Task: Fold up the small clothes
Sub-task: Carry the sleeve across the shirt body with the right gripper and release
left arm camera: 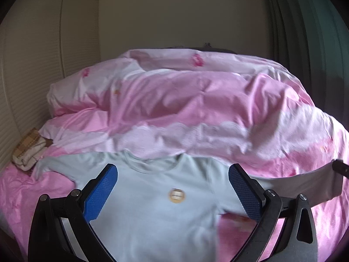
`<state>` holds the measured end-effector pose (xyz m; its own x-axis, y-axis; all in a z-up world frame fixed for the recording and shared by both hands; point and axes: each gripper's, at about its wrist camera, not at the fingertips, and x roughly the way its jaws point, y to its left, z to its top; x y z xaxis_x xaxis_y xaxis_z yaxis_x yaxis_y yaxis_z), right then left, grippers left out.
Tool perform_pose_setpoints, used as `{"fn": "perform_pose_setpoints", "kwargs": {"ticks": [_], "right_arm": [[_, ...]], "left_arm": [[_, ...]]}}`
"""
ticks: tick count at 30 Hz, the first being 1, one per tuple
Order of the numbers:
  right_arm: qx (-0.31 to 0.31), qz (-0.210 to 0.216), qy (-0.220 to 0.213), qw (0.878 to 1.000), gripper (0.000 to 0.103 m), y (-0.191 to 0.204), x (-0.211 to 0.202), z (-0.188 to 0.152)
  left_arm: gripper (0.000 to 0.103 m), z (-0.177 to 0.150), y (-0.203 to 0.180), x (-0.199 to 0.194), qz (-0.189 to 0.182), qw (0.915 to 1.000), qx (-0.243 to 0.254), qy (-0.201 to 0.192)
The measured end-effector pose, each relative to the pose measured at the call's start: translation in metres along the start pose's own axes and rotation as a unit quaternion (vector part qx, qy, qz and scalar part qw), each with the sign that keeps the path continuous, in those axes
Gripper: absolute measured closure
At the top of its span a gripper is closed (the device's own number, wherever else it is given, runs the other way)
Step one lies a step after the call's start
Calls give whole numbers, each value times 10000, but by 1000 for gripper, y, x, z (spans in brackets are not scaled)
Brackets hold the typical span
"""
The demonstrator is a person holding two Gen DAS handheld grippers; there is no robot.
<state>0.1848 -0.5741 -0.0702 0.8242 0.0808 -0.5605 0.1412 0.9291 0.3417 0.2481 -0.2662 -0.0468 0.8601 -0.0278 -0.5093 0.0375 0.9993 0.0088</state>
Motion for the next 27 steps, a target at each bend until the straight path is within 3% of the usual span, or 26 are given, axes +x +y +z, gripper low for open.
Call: {"fn": "perform_pose_setpoints", "kwargs": {"ticks": [9,19,27], "right_arm": [[-687,316,163,9970,92,135,17,19],[-836,579,565,9932,92,247,97,12],[-1206,687,1086,9844,92,324,168,-24]], "left_arm": [[0,12,105,-3,305,9988,-374,83],[0,3,217,18,761,9935,-791,284],[0,-15,260,35,898,9906,-910,488]]}}
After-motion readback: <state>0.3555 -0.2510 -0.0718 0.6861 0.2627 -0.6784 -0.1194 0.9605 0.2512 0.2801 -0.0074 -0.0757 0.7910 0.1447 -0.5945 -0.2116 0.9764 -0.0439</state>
